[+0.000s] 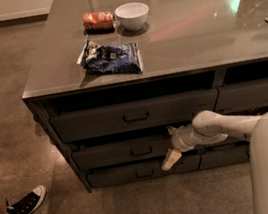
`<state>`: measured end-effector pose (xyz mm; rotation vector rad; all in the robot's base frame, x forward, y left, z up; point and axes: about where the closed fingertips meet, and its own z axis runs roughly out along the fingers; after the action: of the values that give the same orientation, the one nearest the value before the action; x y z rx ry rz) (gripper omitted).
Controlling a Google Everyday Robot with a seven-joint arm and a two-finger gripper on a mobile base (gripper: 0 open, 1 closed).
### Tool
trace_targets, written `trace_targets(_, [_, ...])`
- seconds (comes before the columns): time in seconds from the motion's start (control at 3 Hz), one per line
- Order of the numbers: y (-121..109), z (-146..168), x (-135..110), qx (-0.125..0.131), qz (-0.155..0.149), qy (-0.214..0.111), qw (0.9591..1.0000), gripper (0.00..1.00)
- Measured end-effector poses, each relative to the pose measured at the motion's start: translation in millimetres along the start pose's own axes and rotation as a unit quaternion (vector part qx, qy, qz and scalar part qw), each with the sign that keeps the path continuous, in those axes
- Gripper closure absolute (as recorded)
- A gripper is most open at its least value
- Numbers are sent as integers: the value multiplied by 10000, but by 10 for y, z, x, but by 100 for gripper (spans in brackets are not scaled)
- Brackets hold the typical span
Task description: Open middle drawer
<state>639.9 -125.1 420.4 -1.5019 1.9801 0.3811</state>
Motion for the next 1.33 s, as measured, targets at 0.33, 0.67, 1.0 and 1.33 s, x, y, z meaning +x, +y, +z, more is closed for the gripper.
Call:
trace_targets(0.33, [138, -115, 139, 31, 102, 128, 9999, 0])
trace_targets(0.67, [317, -159, 264, -66, 174, 293, 9994, 19])
trace_targets(1.0, [337, -182, 259, -95, 177, 334, 9992, 42])
trace_targets(1.33, [295, -216, 208, -95, 177, 334, 9992, 66])
